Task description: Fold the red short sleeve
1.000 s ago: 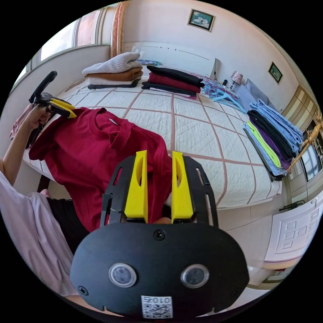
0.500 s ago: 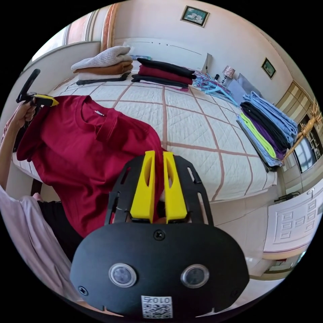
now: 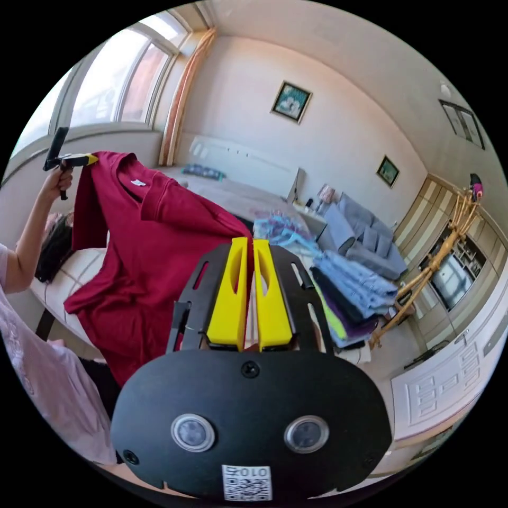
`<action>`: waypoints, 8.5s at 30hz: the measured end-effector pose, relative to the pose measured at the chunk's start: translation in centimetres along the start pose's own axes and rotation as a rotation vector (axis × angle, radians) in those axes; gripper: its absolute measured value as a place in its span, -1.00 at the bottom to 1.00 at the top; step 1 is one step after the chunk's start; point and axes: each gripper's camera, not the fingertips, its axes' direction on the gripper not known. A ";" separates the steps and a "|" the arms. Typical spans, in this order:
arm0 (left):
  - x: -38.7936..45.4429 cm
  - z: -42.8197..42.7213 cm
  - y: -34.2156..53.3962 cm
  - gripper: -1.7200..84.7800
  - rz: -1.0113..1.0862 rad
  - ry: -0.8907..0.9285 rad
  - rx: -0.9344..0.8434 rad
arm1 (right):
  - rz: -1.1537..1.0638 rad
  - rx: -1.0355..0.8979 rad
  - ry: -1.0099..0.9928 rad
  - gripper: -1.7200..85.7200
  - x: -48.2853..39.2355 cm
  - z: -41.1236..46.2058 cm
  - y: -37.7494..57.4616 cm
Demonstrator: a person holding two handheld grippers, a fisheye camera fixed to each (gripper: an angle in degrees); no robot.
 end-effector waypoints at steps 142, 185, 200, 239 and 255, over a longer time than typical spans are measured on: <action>0.1 -20.4 16.7 -0.95 -0.572 0.390 0.543 | 0.372 0.201 -0.108 -0.92 16.0 -1.0 18.3; -2.0 3.3 36.3 -0.94 -1.057 0.539 -0.101 | 0.767 -0.423 -0.618 -0.91 33.3 38.5 34.2; -0.9 6.6 40.5 -0.93 -1.135 0.582 -0.179 | 0.839 -0.479 -0.580 -0.91 32.6 43.8 31.1; -14.7 18.8 37.5 -0.77 -0.660 0.065 -0.501 | -0.412 -0.246 -0.726 -0.67 -30.5 33.6 -2.7; -14.1 21.6 33.6 -0.94 -0.460 0.164 -0.489 | 0.059 -0.519 -0.502 -0.88 -23.8 40.5 -0.3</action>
